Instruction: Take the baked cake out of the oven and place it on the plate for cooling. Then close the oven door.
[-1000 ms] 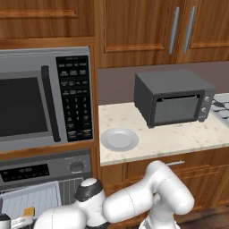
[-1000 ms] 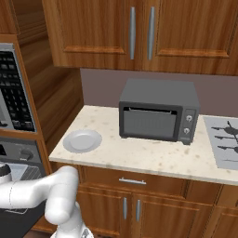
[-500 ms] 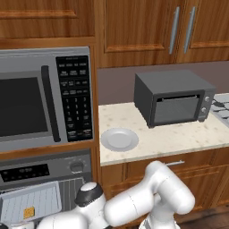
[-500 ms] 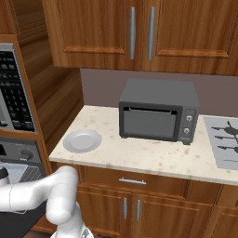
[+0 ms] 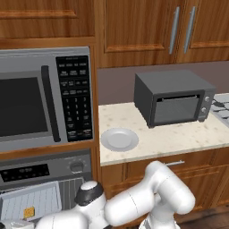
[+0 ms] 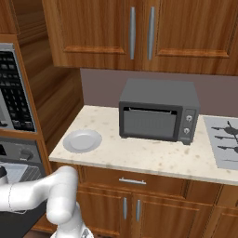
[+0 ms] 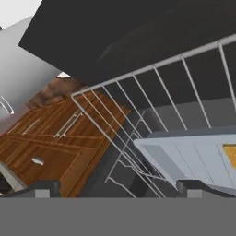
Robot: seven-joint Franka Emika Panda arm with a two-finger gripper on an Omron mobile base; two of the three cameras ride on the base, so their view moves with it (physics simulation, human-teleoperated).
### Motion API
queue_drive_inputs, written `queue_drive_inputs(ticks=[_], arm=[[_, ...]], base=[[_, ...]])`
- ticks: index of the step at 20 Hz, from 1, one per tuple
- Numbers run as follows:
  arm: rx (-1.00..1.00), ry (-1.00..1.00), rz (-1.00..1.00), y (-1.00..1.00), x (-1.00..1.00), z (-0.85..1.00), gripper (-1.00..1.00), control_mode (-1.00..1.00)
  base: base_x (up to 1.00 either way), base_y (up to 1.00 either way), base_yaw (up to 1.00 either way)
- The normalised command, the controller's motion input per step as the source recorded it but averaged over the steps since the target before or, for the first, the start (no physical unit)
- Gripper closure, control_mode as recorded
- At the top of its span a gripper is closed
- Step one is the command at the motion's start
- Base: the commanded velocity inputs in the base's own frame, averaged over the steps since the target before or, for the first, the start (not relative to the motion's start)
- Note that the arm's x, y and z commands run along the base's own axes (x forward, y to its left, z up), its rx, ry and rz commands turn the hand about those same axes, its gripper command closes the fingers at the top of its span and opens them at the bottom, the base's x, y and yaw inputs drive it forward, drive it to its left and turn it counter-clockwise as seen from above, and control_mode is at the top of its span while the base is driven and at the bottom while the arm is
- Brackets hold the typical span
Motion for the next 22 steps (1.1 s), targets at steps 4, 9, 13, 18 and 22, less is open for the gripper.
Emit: queue_drive_inputs(ticks=[4,9,13,18,22], arm=[[0.2,0.0,0.0,-0.62,-0.08,0.33,-1.0,-1.0],[0.21,-0.01,0.02,-0.66,-0.15,0.3,-1.0,-1.0],[0.25,0.0,0.05,-0.66,-0.12,0.3,-1.0,-1.0],[0.26,0.0,0.07,-0.64,-0.1,0.27,-1.0,-1.0],[0.24,0.0,0.19,-0.57,-0.03,0.18,-1.0,-1.0]], base=[[0.0,0.0,0.0],[0.0,0.0,0.0],[0.0,0.0,0.0],[0.0,0.0,0.0],[0.0,0.0,0.0]])
